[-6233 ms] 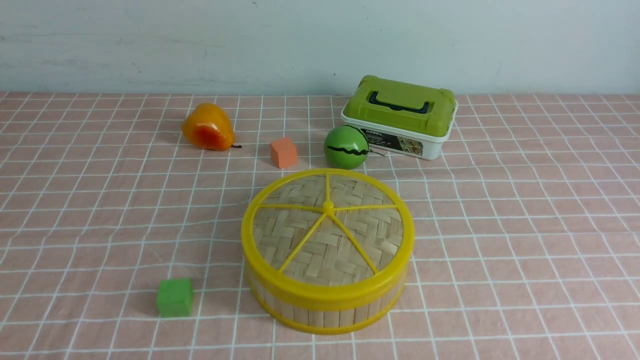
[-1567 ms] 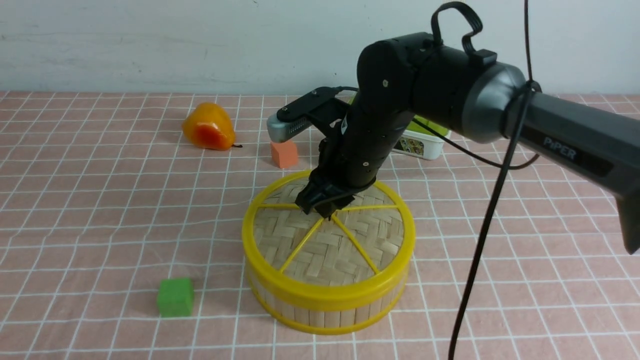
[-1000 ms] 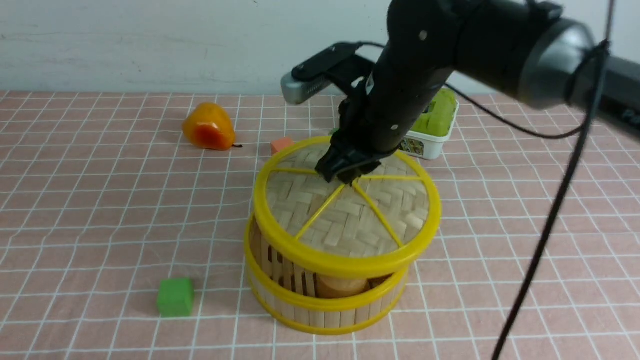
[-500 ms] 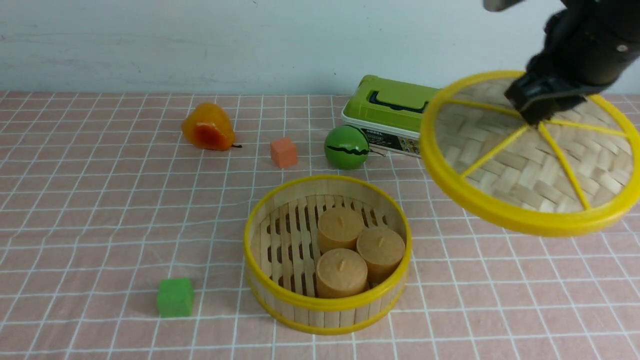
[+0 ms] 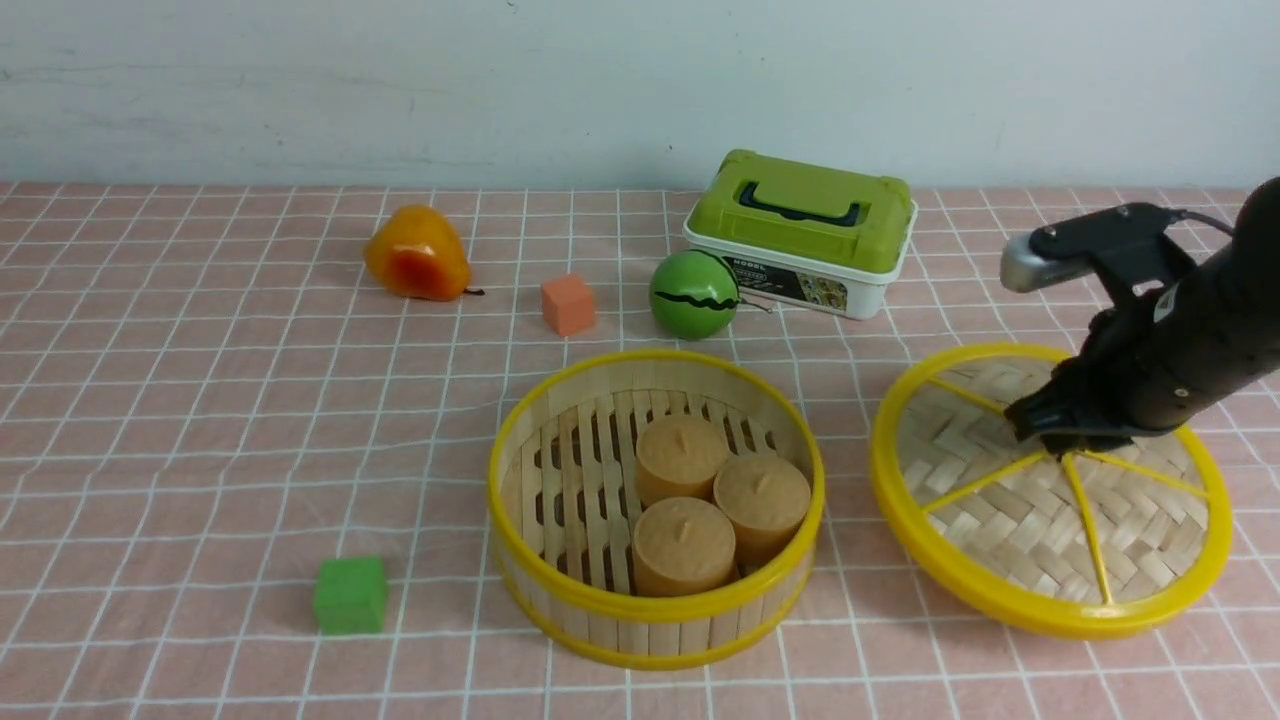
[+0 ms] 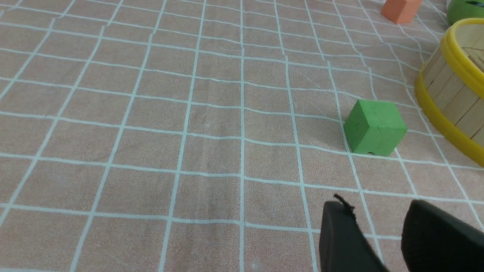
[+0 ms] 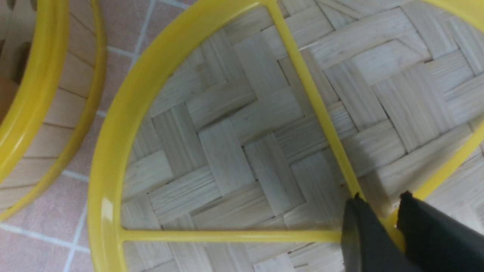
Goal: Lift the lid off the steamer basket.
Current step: Use the right arm to place the steamer lid on the table
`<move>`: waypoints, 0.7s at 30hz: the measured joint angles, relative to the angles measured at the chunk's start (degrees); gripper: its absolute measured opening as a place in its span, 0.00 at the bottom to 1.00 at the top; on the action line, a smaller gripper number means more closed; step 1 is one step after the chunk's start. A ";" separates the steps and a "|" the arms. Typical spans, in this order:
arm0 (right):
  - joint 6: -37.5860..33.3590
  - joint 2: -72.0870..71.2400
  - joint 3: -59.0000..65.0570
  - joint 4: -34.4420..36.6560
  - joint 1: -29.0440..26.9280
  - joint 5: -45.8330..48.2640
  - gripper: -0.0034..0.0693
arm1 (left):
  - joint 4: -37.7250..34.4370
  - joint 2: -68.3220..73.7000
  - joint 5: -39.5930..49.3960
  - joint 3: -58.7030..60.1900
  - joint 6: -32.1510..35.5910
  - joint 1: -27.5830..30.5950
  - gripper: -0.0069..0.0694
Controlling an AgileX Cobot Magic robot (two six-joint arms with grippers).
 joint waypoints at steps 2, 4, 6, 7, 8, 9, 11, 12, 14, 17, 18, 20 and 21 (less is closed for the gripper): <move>0.00 1.71 0.05 0.00 -0.07 -1.46 0.16 | 0.00 0.00 0.00 0.00 0.00 0.00 0.40; 0.00 3.17 0.05 0.00 -0.14 -2.02 0.16 | 0.00 0.00 0.00 0.00 0.00 0.00 0.40; 0.16 5.01 0.05 0.00 -0.26 -2.32 0.16 | 0.00 0.00 0.00 0.00 0.00 0.00 0.40; 0.21 5.14 0.05 0.00 -0.28 -2.38 0.16 | 0.00 0.00 0.00 0.00 0.00 0.00 0.40; 0.66 6.05 0.05 0.00 -0.28 -2.38 0.18 | 0.00 0.00 0.00 0.00 0.00 0.00 0.40; 0.75 6.24 0.05 0.00 -0.28 -2.38 0.18 | 0.00 0.00 0.00 0.00 0.00 0.00 0.40; 2.11 6.98 0.05 0.00 -0.28 -2.74 0.22 | 0.00 0.00 0.00 0.00 0.00 0.00 0.40; 2.65 6.98 0.05 0.00 -0.28 -2.85 0.25 | 0.00 0.00 0.00 0.00 0.00 0.00 0.40; 3.56 6.98 -0.01 0.00 -0.28 -2.93 0.32 | 0.00 0.00 0.00 0.00 0.00 0.00 0.40; 3.90 5.67 -0.45 0.00 -0.28 -1.31 0.44 | 0.00 0.00 0.00 0.00 0.00 0.00 0.40; 3.90 4.61 -0.67 0.00 -0.28 -0.82 0.46 | 0.00 0.00 0.00 0.00 0.00 0.00 0.40; 4.14 1.38 -0.93 0.01 -0.28 1.02 0.51 | 0.00 0.00 0.00 0.00 0.00 0.00 0.40; 4.20 -0.22 -1.00 0.01 -0.28 1.53 0.51 | 0.00 0.00 0.00 0.00 0.00 0.00 0.40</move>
